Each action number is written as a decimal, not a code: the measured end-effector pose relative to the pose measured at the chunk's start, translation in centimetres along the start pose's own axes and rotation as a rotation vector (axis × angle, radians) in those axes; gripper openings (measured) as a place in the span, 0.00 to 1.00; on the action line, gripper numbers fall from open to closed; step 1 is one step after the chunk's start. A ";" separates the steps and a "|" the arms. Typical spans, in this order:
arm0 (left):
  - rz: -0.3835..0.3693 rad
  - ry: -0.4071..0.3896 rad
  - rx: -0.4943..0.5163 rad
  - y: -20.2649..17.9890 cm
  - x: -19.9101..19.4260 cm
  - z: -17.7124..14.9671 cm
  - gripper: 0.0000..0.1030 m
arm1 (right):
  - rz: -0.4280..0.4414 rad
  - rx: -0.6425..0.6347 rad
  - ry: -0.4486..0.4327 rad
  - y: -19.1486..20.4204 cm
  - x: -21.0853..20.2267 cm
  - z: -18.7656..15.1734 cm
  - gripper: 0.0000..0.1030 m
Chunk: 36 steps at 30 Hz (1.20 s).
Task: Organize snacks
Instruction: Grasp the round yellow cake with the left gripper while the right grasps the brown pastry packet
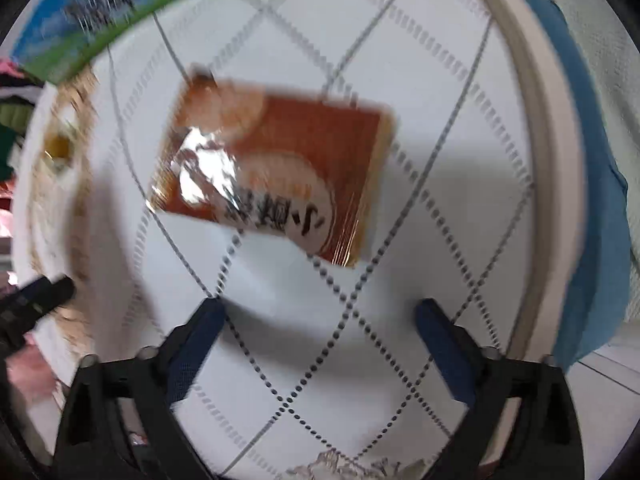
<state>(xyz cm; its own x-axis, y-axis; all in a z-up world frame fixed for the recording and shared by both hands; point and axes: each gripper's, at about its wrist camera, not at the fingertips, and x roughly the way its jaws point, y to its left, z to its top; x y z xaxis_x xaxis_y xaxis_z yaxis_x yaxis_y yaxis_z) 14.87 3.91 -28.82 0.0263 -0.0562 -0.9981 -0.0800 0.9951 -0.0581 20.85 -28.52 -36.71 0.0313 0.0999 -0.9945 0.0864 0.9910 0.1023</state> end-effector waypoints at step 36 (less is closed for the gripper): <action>-0.082 -0.054 -0.246 10.8 -3.6 14.8 0.87 | 0.127 -0.077 0.033 4.5 -7.1 18.3 0.59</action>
<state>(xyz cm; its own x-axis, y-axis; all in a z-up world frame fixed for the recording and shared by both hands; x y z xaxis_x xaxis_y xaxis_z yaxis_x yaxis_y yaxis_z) 28.61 16.10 -25.54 0.0952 -0.1250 -0.9876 -0.3153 0.9372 -0.1490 39.24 -26.44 -28.78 0.0041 0.2269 -0.9739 0.0071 0.9739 0.2269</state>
